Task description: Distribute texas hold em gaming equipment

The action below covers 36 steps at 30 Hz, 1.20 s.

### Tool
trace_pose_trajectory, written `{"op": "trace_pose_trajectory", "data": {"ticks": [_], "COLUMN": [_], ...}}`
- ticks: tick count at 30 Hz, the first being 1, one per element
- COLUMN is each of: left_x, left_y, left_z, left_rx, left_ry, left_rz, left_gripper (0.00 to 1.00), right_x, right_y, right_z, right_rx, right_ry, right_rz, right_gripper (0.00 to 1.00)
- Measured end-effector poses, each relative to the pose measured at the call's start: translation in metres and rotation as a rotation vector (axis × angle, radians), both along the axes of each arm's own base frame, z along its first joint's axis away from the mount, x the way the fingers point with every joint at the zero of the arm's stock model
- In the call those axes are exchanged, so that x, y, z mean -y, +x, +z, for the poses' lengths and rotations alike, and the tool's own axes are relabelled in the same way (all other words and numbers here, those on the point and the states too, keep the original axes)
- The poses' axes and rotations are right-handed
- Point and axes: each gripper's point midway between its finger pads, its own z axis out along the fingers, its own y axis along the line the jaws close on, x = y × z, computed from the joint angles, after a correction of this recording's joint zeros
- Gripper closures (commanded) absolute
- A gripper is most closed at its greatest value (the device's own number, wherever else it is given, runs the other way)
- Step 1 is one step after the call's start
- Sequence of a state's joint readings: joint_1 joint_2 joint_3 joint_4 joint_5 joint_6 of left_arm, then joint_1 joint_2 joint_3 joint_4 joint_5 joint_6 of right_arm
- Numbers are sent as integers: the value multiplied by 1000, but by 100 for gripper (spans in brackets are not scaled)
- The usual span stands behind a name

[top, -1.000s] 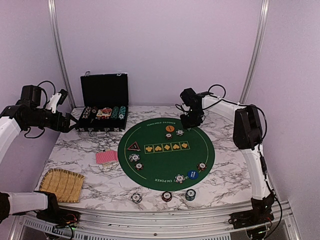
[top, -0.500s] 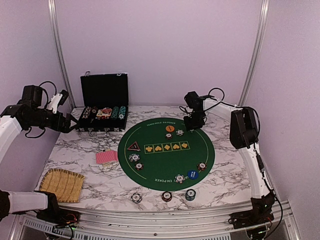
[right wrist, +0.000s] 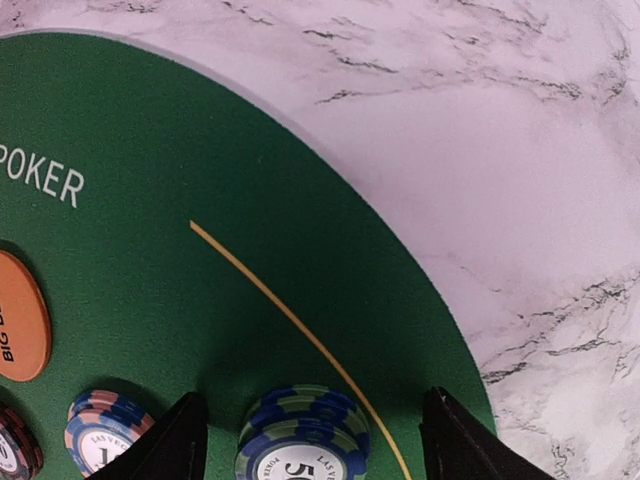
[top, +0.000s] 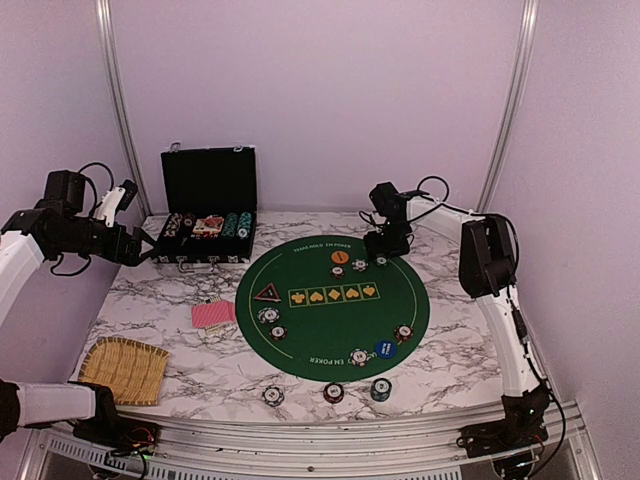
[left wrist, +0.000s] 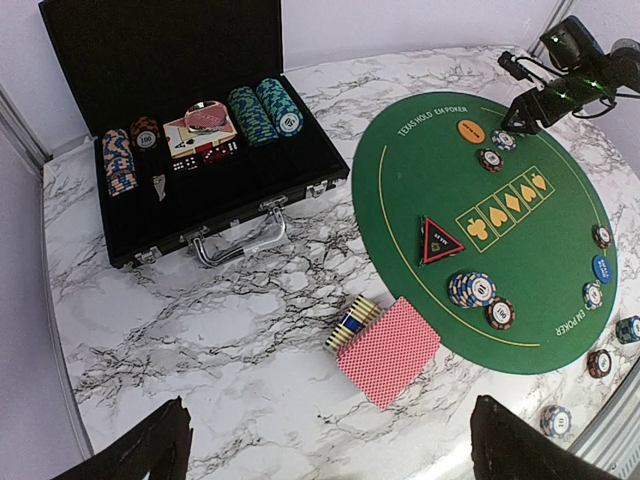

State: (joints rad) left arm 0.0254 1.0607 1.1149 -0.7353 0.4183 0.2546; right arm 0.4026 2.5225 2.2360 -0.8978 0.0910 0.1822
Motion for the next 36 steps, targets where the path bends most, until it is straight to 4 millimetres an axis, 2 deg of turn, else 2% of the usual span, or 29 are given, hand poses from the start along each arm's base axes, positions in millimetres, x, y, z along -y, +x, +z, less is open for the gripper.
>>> {"op": "trace_pose_trajectory", "data": {"ticks": [7,10,13,15,17,20,23,25,27,31,33,36], "left_x": [0,0,0,0,0,0,0,0,0,0,0,0], "left_y": [0,0,0,0,0,-1,-2,-2,-2,-2,-2,-2], "left_z": [0,0,0,0,0,1,2,2,2,2,2,2], "left_rx": [0,0,-1,-1,0,3,6,7,7,6,6,6], "left_ry": [0,0,0,0,0,0,0,-1,-1,-2,-2,-3], "left_rz": [0,0,0,0,0,0,0,0,0,1,2,2], "left_gripper": [1,1,1,1,1,1,1,1,1,1,1,1], "right_x": [-1,-2,-9,-19,-31,-47,-55,-48,-49,-48,-53,-58], "right_y": [-4,-19,-46,-76,-119,-180,-245,-280,-317,-372,-392,-410], "right_z": [7,29,64,92,117,133,120,102,89,76,74,69], "right_rx": [0,13,47,82,113,124,76,17,-33,-102,-120,-152], "right_ry": [2,-3,-9,1,12,27,18,-5,-24,-38,-28,-17], "right_rz": [6,24,56,93,148,228,304,319,361,402,426,445], "right_gripper": [27,27,24,22,19,12,8,7,6,5,7,9]}}
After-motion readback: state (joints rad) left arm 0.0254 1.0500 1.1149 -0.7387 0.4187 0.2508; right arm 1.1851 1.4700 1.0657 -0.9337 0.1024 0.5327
